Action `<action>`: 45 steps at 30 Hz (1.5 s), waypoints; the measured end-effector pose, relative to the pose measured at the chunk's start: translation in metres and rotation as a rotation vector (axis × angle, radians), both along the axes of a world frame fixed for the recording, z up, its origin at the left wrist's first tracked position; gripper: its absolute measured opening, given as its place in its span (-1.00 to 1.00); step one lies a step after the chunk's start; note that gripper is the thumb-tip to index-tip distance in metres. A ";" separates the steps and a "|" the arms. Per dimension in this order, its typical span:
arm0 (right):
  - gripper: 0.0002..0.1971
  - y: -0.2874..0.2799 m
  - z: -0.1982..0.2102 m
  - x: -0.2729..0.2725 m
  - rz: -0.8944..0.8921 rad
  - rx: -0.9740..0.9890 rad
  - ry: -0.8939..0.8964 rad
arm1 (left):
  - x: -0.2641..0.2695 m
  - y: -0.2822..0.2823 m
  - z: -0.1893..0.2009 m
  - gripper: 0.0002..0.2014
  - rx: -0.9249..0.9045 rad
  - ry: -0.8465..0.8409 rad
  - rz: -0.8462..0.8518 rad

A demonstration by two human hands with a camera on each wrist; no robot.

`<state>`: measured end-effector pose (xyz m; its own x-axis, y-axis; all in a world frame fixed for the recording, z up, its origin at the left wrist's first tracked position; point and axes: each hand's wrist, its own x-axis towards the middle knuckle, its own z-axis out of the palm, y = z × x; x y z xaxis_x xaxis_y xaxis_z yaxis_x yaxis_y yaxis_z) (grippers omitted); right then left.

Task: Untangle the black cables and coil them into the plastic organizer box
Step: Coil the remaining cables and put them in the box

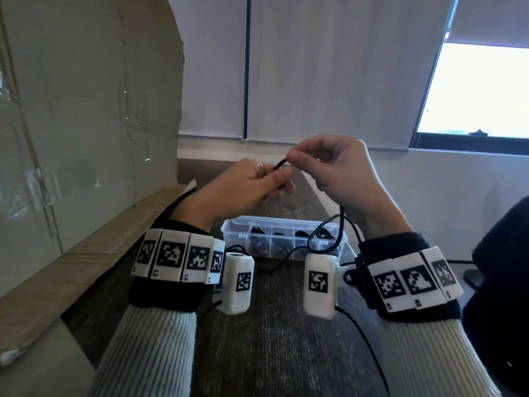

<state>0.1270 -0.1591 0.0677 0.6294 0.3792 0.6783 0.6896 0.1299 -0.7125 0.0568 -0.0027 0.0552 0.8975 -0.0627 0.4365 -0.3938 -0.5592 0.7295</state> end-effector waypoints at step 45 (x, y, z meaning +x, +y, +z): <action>-0.95 -0.004 -0.004 0.007 0.085 -0.001 0.139 | 0.018 -0.003 -0.014 -0.55 -0.271 -0.180 0.055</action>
<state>0.1341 -0.1631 0.0633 0.6823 0.4361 0.5867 0.5712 0.1828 -0.8002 0.0747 -0.0055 0.0412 0.8034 0.1237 0.5825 -0.5046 -0.3780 0.7762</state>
